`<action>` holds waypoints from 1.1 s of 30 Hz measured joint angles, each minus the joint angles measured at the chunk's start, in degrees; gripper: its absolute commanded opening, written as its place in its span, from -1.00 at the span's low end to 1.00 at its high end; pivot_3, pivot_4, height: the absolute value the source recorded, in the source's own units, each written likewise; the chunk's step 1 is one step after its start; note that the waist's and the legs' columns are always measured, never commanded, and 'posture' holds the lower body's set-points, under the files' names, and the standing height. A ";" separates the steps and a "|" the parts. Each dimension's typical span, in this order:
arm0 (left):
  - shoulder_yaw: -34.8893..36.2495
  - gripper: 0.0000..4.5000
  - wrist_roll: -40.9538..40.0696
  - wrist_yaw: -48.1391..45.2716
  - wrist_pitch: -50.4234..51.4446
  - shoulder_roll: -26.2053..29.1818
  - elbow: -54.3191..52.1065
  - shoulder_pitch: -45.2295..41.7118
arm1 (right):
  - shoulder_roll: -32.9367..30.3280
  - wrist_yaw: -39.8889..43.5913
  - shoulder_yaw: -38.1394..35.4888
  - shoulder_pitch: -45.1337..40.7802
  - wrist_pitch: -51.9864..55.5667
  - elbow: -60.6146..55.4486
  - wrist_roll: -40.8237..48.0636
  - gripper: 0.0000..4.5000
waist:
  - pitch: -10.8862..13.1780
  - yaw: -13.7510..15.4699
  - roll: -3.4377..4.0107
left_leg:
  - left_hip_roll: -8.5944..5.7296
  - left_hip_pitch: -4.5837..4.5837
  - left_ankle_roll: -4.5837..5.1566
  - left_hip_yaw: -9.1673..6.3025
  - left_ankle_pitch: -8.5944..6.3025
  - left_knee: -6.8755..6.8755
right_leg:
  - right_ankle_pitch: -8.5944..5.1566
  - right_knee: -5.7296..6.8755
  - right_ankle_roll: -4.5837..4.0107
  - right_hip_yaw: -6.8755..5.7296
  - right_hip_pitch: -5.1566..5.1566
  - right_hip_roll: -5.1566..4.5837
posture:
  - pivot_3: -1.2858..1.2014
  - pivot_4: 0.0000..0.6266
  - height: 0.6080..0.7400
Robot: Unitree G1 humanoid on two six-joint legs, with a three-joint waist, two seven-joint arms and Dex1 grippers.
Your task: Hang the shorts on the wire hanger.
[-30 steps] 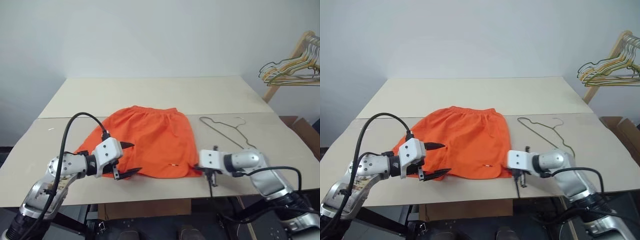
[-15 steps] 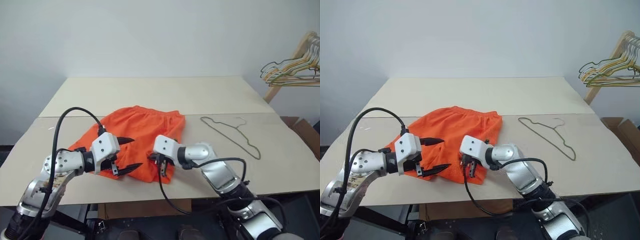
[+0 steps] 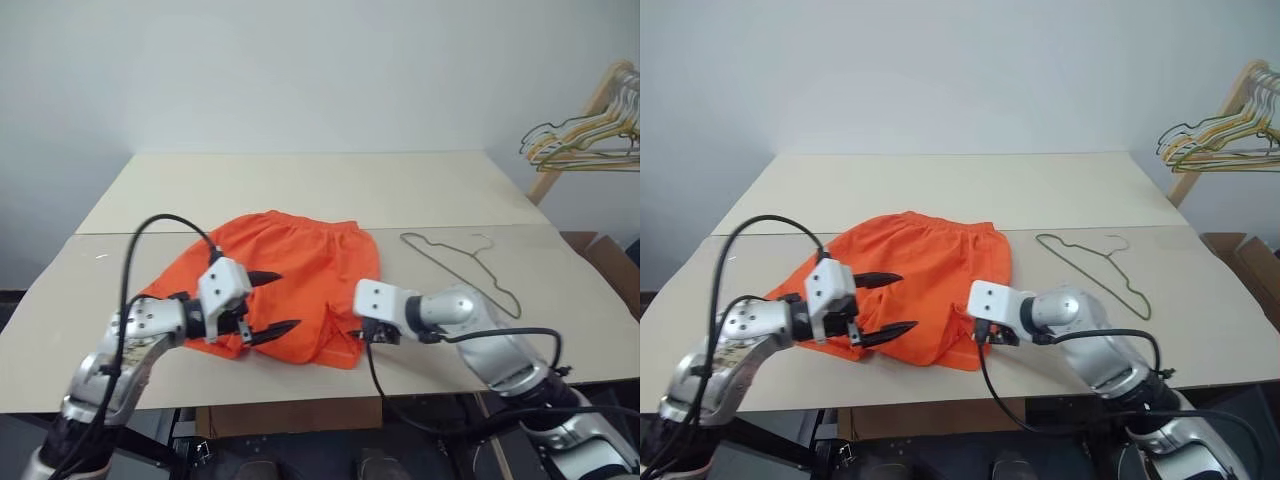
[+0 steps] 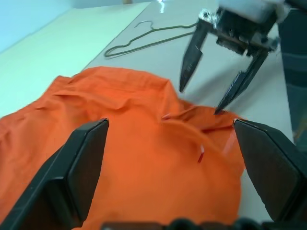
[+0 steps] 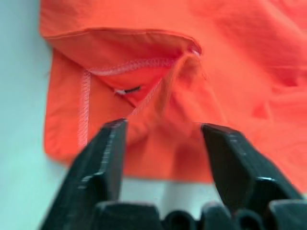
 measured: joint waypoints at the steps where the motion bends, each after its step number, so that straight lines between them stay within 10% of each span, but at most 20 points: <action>1: -1.34 1.00 0.45 0.64 0.79 -0.99 0.81 -0.64 | -1.45 0.79 -1.19 0.36 -0.04 -0.05 0.81 0.25 | 0.00 0.02 -0.02 | 0.00 0.00 0.00 -0.01 0.00 0.04 | 0.01 -0.02 0.01 -0.01 0.04 0.00 | 0.03 -1.00 1.00; 20: -11.29 1.00 8.05 25.23 33.64 -20.82 5.91 -12.13 | -8.65 -2.15 -10.31 5.03 -6.41 2.71 3.94 0.25 | -0.02 -1.14 -0.06 | -0.07 0.01 0.04 -0.14 -0.02 0.10 | 0.01 -0.02 0.03 0.04 0.09 0.01 | 0.01 -1.00 1.00; 33: -12.42 -0.77 7.71 27.04 38.92 -21.25 5.31 -12.03 | -8.56 -3.89 -10.50 4.09 -7.52 6.44 3.91 0.26 | -0.02 -1.39 -0.06 | -0.07 0.01 0.04 -0.15 -0.02 0.10 | 0.01 -0.03 0.03 0.04 0.09 0.01 | 0.03 -1.00 1.00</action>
